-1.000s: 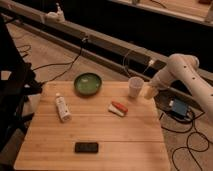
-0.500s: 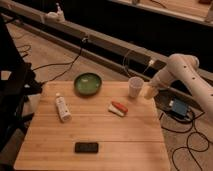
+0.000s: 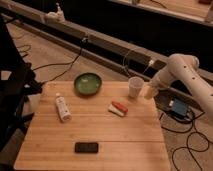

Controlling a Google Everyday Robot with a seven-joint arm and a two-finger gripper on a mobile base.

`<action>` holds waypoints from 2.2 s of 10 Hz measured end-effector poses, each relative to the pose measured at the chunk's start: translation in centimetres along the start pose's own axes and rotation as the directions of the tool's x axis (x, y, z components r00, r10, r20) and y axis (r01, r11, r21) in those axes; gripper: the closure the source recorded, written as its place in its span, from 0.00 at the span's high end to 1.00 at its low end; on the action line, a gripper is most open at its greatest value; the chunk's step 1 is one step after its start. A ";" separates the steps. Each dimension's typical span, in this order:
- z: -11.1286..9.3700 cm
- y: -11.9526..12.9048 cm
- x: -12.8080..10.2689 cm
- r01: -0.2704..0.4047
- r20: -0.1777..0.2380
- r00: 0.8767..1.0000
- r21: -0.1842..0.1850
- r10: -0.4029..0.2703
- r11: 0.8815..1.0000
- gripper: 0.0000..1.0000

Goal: Drag the ceramic bowl in a circle

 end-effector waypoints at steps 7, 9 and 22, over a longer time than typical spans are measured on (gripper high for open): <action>0.1 0.0 0.0 -0.001 0.000 1.000 -0.002 0.001 1.000 0.64; 0.2 0.2 -0.1 0.004 -0.003 1.000 -0.004 -0.004 1.000 0.64; 6.2 7.7 -21.2 0.335 0.148 0.935 -0.078 -0.322 0.939 0.64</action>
